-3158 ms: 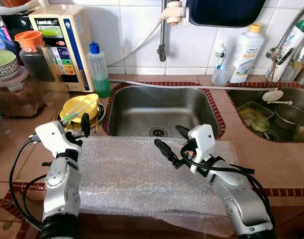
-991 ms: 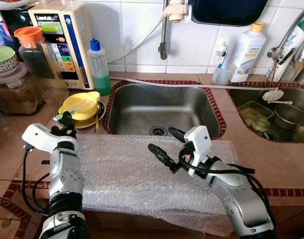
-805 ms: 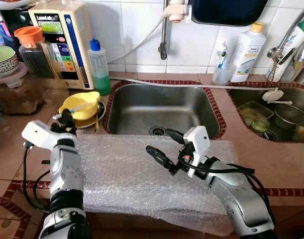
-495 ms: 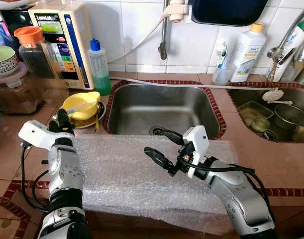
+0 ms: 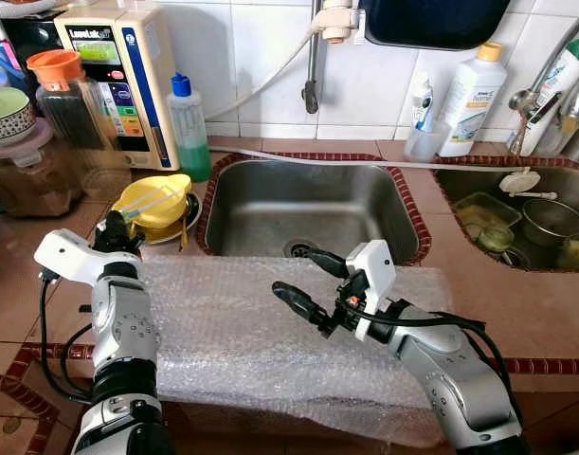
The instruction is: Kitchen organization
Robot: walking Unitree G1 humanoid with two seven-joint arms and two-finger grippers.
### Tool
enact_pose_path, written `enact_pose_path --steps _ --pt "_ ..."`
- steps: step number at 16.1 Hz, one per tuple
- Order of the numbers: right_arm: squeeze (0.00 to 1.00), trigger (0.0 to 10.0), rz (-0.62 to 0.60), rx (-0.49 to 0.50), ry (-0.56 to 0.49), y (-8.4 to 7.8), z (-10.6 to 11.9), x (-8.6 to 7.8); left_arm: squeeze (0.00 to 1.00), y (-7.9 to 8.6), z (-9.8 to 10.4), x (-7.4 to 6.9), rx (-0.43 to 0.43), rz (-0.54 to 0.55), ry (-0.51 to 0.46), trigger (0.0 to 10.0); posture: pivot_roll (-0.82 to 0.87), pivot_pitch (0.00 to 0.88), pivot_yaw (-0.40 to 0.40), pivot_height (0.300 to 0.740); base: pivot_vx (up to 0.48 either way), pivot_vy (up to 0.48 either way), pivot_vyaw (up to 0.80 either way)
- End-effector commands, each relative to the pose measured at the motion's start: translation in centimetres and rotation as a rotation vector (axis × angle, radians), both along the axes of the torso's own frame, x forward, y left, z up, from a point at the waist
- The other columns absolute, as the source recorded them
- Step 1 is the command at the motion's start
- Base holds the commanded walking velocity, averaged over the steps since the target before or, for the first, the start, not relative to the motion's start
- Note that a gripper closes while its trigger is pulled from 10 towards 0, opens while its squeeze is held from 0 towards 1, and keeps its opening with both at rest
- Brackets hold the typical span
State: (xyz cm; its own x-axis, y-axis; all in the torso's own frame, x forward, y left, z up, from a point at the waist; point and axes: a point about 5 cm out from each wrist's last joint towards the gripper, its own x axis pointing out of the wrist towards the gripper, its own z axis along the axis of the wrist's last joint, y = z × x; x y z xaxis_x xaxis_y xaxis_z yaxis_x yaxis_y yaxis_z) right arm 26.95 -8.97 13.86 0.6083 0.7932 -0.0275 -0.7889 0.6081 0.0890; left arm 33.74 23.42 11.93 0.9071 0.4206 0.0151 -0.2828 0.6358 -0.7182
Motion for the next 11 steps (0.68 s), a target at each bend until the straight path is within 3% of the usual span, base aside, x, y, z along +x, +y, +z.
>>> enact_pose_path --steps 1,6,11 --pt "0.00 10.0 0.011 0.004 -0.026 0.0 0.8 0.1 0.00 0.3 0.4 0.1 0.004 0.012 -0.009 0.0 -0.24 0.008 0.030 0.740 0.000 0.000 0.00" --pt "0.00 10.0 0.001 0.001 -0.028 -0.2 0.8 0.2 0.00 0.8 1.4 -0.4 0.023 0.023 -0.054 0.0 -0.23 0.006 0.025 0.740 0.000 0.000 0.00" --pt "0.00 10.0 0.004 0.004 -0.022 -0.2 0.8 0.3 0.00 1.2 3.2 -1.2 0.124 -0.012 -0.162 0.0 -0.22 0.001 0.020 0.740 0.000 0.000 0.00"
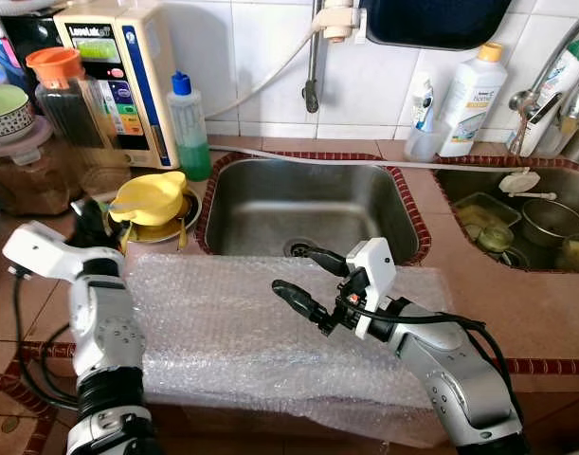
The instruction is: Kitchen organization
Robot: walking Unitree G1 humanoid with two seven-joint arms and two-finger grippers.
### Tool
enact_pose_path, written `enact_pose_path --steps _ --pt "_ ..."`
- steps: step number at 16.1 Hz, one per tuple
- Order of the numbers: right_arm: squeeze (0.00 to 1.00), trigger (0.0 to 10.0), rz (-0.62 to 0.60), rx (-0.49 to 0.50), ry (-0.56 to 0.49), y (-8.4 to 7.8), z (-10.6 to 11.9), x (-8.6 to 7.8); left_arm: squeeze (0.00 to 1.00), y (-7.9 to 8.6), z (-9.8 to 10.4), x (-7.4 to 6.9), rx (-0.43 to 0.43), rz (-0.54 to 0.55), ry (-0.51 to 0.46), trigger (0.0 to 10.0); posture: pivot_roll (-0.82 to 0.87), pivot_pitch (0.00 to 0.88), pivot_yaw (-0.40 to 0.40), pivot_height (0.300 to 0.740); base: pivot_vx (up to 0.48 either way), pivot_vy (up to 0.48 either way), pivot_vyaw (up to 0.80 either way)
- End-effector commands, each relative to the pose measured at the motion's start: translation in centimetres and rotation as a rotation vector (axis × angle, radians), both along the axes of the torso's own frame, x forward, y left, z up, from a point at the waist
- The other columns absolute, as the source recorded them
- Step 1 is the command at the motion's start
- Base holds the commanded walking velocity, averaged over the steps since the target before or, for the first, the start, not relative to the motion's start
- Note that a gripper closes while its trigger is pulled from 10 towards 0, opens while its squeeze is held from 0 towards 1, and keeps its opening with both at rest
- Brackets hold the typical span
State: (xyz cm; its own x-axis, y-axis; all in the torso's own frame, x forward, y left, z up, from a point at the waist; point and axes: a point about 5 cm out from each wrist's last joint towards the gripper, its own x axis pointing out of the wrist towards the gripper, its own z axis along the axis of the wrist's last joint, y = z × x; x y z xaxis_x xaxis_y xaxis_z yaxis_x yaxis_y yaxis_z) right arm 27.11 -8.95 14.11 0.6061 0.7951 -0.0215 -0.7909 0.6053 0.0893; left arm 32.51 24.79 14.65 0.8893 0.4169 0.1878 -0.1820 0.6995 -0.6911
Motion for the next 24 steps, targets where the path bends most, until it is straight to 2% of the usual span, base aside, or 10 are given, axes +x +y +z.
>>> enact_pose_path --steps 1,3,5,7,10,11,14,18,22,24 --pt "0.00 10.0 0.004 0.000 -0.019 -0.1 0.6 0.2 0.00 -0.3 0.6 0.0 0.035 -0.030 -0.016 0.0 -0.22 0.001 0.020 0.740 0.000 0.000 0.00" --pt "0.00 10.0 0.006 -0.002 -0.021 0.0 0.6 0.3 0.00 -0.6 0.8 0.1 0.037 -0.048 -0.024 0.0 -0.22 0.000 0.020 0.740 0.000 0.000 0.00" --pt "0.00 10.0 -0.008 -0.010 -0.039 -0.1 0.7 0.3 0.00 -1.4 2.0 0.2 0.109 -0.098 -0.059 0.0 -0.22 0.000 0.019 0.740 0.000 0.000 0.00" --pt "0.00 10.0 -0.065 -0.083 -0.150 -0.7 1.5 1.3 0.00 -4.4 5.4 0.6 0.317 -0.272 -0.155 0.0 -0.22 0.001 0.018 0.740 0.000 0.000 0.00" --pt "0.00 10.0 -0.085 -0.185 -0.242 -1.2 1.9 2.2 0.00 -7.0 7.4 0.8 0.347 -0.386 -0.219 0.0 -0.22 0.000 0.018 0.740 0.000 0.000 0.00" --pt "0.00 10.0 -0.085 -0.222 -0.268 -1.4 2.0 2.5 0.00 -7.6 7.7 0.8 0.388 -0.409 -0.227 0.0 -0.22 0.000 0.019 0.740 0.000 0.000 0.00" --pt "0.00 10.0 -0.146 -0.367 -0.405 -2.1 2.8 4.0 0.00 -10.8 7.3 0.2 0.534 -0.576 -0.216 0.0 -0.22 0.000 0.019 0.740 0.000 0.000 0.00" --pt "0.00 10.0 -0.215 -0.498 -0.493 -3.1 2.4 5.7 0.00 -14.4 5.6 -1.2 0.604 -0.811 -0.177 0.0 -0.22 0.000 0.019 0.740 0.000 0.000 0.00" --pt "0.00 10.0 -0.255 -0.527 -0.568 -2.9 2.6 6.3 0.00 -15.1 4.2 -1.8 0.654 -0.877 -0.131 0.0 -0.22 0.007 0.025 0.740 0.000 0.000 0.00" --pt "0.00 10.0 -0.258 -0.490 -0.580 -2.2 2.8 6.8 0.00 -15.7 4.0 -2.2 0.641 -0.914 -0.127 0.0 -0.22 0.012 0.025 0.740 0.000 0.000 0.00"
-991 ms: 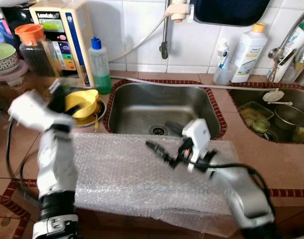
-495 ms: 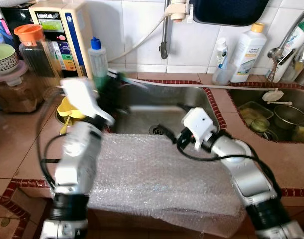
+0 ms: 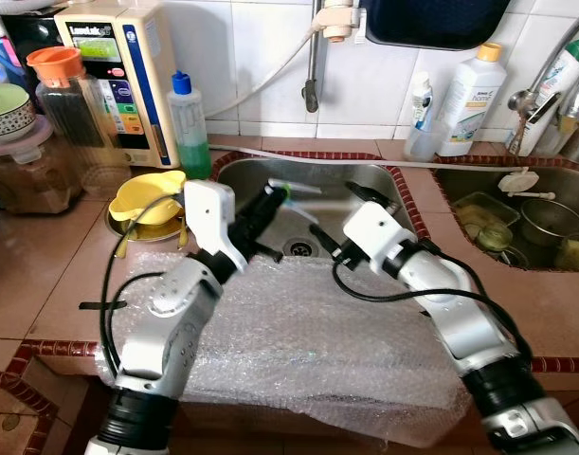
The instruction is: Kitchen organization
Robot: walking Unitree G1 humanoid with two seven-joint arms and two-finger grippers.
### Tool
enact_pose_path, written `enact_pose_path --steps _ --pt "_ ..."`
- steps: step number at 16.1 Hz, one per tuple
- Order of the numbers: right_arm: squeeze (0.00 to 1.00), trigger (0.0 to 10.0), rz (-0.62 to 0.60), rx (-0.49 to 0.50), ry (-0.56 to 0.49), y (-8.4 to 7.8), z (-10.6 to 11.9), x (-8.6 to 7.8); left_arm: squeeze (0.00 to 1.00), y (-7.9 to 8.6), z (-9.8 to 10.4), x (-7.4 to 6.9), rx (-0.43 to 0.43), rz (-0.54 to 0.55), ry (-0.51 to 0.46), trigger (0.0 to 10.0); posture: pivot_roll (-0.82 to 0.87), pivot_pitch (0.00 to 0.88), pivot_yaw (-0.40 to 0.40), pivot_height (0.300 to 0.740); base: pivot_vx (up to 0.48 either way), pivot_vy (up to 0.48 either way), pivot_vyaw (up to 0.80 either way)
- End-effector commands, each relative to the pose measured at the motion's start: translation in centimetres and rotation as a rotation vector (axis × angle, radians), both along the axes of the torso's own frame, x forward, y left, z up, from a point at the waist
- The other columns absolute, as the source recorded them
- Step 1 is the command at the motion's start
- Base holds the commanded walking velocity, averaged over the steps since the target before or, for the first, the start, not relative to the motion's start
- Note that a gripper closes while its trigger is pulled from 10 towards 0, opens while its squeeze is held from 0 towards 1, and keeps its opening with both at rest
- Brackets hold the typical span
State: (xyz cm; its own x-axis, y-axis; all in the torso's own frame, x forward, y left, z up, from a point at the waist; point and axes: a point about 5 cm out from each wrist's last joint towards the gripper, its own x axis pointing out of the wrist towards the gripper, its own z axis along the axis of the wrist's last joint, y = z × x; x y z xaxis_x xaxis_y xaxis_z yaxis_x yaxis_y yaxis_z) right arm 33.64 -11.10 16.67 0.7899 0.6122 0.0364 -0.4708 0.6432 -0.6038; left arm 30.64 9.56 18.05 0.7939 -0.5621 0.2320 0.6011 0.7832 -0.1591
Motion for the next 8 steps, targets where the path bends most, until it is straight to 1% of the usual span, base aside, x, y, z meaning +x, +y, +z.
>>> enact_pose_path --steps 1,2,3,8 --pt "0.00 10.0 0.003 -0.008 -0.019 0.2 0.2 0.3 0.00 -0.6 0.5 -0.4 0.012 -0.040 -0.021 0.0 -0.22 0.012 0.025 0.740 0.000 0.000 0.00" --pt "0.00 10.0 0.017 0.011 -0.010 0.7 0.1 0.5 0.00 -1.0 0.6 -0.6 0.012 -0.061 -0.023 0.0 -0.22 0.012 0.025 0.740 0.000 0.000 0.00" --pt "0.00 0.0 0.027 0.036 0.006 1.2 -0.1 0.7 0.00 -1.3 0.6 -0.7 0.007 -0.072 -0.023 0.0 -0.22 0.012 0.025 0.740 0.000 0.000 0.00" --pt "0.00 0.0 0.043 0.067 0.032 2.3 -0.5 1.2 0.00 -1.4 0.7 -0.8 -0.003 -0.069 -0.015 0.0 -0.20 0.011 0.027 0.740 0.000 0.000 0.00"
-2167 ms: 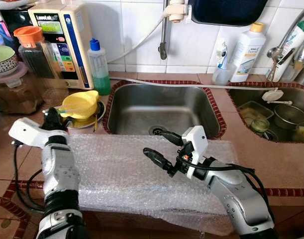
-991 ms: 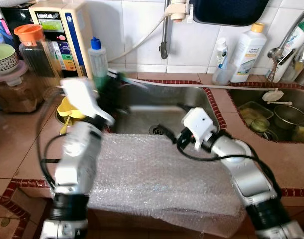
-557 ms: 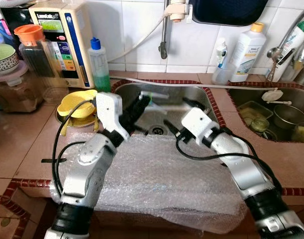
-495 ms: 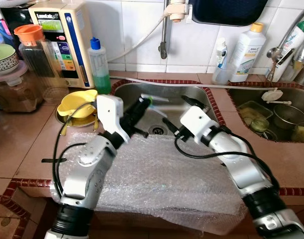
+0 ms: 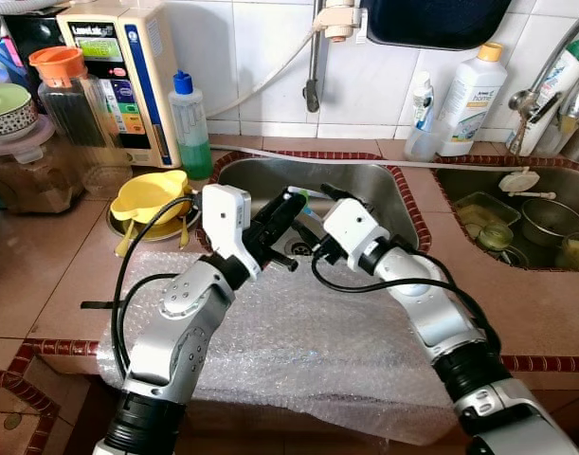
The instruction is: Kitchen organization
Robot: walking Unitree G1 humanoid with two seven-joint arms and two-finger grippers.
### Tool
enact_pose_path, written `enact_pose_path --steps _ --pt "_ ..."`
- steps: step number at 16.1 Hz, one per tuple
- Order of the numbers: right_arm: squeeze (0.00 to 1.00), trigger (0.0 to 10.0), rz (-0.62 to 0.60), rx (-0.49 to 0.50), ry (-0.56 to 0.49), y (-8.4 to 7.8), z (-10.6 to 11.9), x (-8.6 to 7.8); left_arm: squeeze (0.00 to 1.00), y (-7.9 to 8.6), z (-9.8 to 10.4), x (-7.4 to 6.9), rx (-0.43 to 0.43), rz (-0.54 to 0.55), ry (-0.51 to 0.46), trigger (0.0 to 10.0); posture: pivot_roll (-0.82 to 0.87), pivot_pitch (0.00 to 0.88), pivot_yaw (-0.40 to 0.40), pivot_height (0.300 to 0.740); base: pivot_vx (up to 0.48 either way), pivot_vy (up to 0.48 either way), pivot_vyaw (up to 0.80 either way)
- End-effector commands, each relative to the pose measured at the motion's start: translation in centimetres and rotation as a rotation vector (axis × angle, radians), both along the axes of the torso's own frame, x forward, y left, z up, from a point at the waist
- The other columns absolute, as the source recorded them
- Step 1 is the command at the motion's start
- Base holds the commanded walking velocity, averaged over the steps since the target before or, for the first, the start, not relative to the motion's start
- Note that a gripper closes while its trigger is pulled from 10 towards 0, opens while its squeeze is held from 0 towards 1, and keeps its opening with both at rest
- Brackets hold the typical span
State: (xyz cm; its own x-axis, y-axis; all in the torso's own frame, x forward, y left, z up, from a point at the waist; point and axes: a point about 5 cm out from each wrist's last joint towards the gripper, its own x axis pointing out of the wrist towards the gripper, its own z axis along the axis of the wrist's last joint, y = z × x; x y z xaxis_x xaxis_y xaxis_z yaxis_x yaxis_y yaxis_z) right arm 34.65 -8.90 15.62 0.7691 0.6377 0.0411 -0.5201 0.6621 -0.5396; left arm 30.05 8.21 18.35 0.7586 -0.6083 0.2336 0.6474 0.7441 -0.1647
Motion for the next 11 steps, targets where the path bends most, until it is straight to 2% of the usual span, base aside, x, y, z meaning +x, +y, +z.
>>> enact_pose_path --steps 1,3,4,5,6,7,8,9,10,11 --pt "0.00 0.0 0.018 0.008 -0.005 0.4 0.3 0.1 0.00 -0.1 0.5 -0.2 0.000 -0.004 -0.018 0.0 -0.20 0.010 0.025 0.740 0.000 0.000 0.00" --pt "0.00 0.0 0.020 -0.008 -0.005 0.6 -0.2 -0.1 0.00 0.0 0.5 -0.2 0.000 -0.007 -0.019 0.0 -0.20 0.010 0.023 0.740 0.000 0.000 0.00" --pt "0.00 1.1 0.003 -0.021 -0.023 0.3 -0.1 0.1 0.00 -0.1 0.4 -0.2 0.007 -0.011 -0.016 0.0 -0.20 0.009 0.023 0.740 0.000 0.000 0.00" --pt "0.00 7.5 -0.030 -0.029 -0.060 -0.2 0.3 0.3 0.00 -0.1 0.0 -0.1 0.038 0.001 -0.001 0.0 -0.20 0.009 0.023 0.740 0.000 0.000 0.00" --pt "0.00 9.3 -0.039 -0.020 -0.058 -0.3 0.4 0.3 0.00 0.0 -0.1 -0.1 0.041 0.008 0.000 0.0 -0.20 0.009 0.023 0.740 0.000 0.000 0.00" --pt "0.00 10.0 -0.035 -0.036 -0.056 -0.3 0.1 0.2 0.00 -0.1 0.1 -0.1 0.023 0.000 -0.002 0.0 -0.20 0.009 0.023 0.740 0.000 0.000 0.00" --pt "0.00 10.0 -0.045 -0.040 -0.047 -0.5 -0.2 0.2 0.00 -0.1 0.1 -0.1 0.022 -0.004 -0.005 0.0 -0.20 0.007 0.021 0.740 0.000 0.000 0.00" --pt "0.00 4.2 -0.054 -0.046 -0.044 -0.5 -0.3 0.4 0.00 -0.2 0.2 -0.2 0.019 -0.013 -0.009 0.0 -0.20 0.006 0.023 0.740 0.000 0.000 0.00" --pt "0.00 0.0 -0.059 -0.053 -0.048 -0.6 -0.3 0.5 0.00 -0.3 0.2 -0.3 0.027 -0.025 -0.008 0.0 -0.20 0.006 0.023 0.740 0.000 0.000 0.00" --pt "0.00 0.0 -0.071 -0.066 -0.059 -0.8 -0.2 0.6 0.00 -0.3 0.1 -0.4 0.036 -0.027 -0.004 0.0 -0.20 0.006 0.023 0.740 0.000 0.000 0.00"
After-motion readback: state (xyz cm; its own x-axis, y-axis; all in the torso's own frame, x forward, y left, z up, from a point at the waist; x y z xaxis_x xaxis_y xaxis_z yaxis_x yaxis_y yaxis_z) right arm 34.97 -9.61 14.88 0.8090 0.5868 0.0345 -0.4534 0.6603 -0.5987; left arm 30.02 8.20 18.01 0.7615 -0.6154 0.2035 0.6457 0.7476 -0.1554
